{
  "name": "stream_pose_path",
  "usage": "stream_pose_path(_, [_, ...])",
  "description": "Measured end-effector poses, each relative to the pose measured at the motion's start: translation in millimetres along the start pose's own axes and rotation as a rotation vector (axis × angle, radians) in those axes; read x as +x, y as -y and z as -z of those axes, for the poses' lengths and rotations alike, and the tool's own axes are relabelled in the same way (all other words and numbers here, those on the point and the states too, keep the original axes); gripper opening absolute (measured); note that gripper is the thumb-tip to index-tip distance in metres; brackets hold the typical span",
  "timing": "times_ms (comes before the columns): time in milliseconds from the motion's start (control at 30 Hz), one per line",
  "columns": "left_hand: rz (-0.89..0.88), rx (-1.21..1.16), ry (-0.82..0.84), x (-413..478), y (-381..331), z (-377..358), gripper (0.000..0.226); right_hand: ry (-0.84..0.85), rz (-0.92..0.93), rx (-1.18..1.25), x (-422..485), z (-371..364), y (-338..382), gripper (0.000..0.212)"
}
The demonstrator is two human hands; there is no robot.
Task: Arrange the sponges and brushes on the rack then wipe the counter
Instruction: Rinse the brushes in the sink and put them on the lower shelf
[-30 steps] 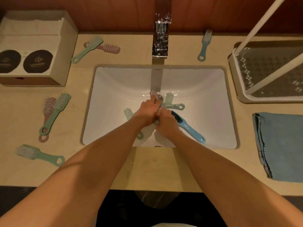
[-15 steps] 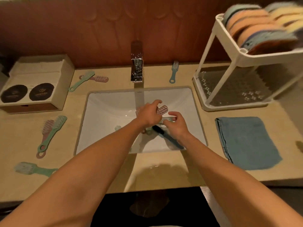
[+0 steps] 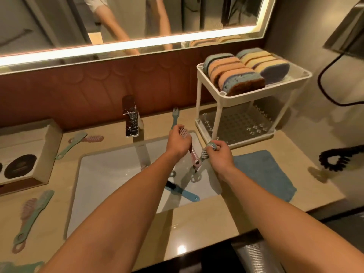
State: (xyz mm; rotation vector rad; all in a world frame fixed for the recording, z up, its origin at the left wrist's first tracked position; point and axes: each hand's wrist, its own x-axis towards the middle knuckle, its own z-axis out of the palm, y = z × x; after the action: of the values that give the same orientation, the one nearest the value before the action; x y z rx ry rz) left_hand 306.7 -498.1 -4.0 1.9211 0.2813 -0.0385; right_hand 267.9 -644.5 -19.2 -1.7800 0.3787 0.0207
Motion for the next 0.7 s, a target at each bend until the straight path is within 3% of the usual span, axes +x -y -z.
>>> stream_pose_path(200, [0.090, -0.033, -0.081, 0.9, -13.8, -15.9, 0.042, -0.061, 0.021, -0.008, 10.2, 18.6, 14.2, 0.026])
stream_pose_path(367, [0.074, 0.041, -0.202, 11.2, -19.3, -25.0, 0.052, -0.080, 0.056, -0.096, 25.5, 33.4, 16.6, 0.034])
stream_pose_path(500, [0.132, 0.009, -0.253, 15.5, -20.2, -39.0, 0.037, -0.050, 0.067, -0.179, 35.6, 45.3, 20.1, 0.042])
stream_pose_path(700, [0.183, -0.045, -0.437, 22.0, -17.0, -41.9, 0.027, 0.008, 0.118, -0.321, 52.1, 47.9, 17.0, 0.037])
